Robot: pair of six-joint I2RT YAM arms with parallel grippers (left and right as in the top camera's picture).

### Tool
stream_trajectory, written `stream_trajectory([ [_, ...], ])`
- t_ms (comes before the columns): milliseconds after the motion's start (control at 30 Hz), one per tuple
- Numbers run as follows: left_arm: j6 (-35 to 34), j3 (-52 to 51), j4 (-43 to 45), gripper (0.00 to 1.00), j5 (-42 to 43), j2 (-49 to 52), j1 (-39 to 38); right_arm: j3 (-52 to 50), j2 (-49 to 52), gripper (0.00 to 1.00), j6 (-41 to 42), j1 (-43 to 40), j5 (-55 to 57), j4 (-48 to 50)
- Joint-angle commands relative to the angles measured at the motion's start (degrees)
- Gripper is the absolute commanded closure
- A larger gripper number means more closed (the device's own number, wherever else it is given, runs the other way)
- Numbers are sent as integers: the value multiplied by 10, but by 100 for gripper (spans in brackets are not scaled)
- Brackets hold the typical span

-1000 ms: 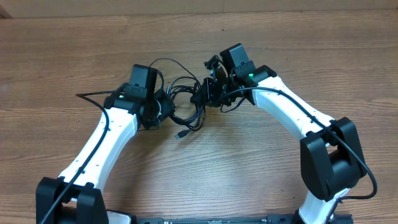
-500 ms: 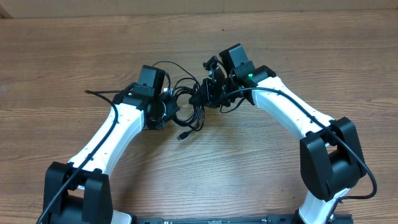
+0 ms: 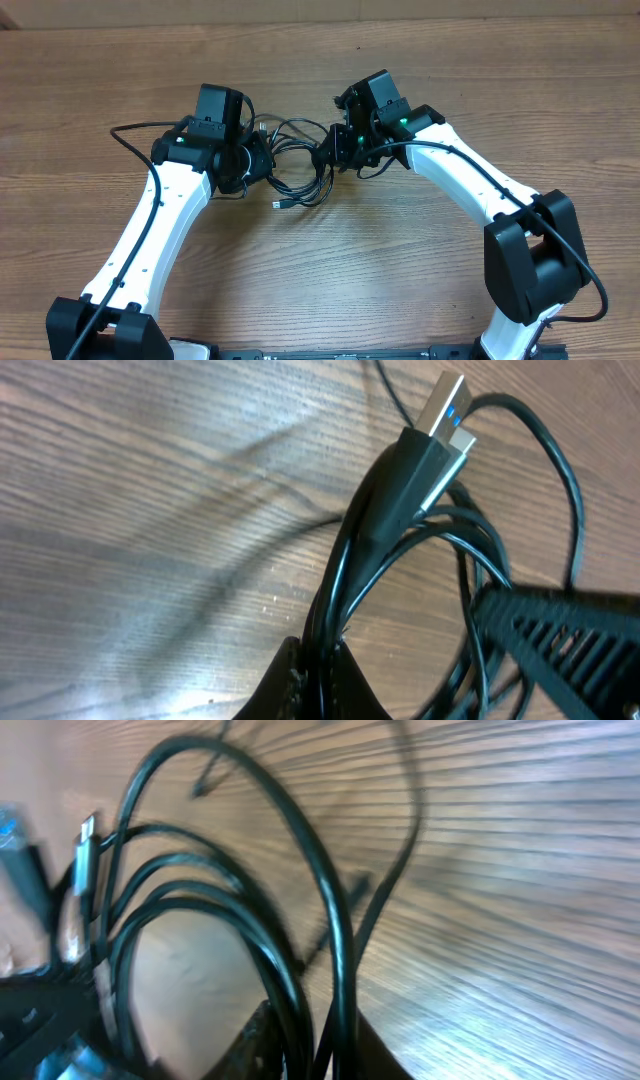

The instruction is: Untangle cables

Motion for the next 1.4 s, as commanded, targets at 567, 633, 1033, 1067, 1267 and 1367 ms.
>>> stream_trajectory([
  [567, 335, 50, -8, 96, 227, -23, 14, 15, -25, 34, -2, -2, 211, -35],
  [633, 356, 64, -8, 96, 248, -33, 14, 15, -25, 38, -2, -2, 260, -46],
  [1033, 308, 135, -9, 96, 247, -104, 88, 15, -25, 38, 37, -27, 389, -105],
  [1067, 299, 135, -9, 96, 247, -104, 93, 15, -25, 38, 37, -29, 382, -105],
  [1267, 255, 134, 1, 96, 219, -103, 103, 15, -25, 44, 88, -35, 380, -145],
  [1367, 193, 134, 17, 96, 135, -104, 103, 14, -25, 43, 142, -41, 438, -195],
])
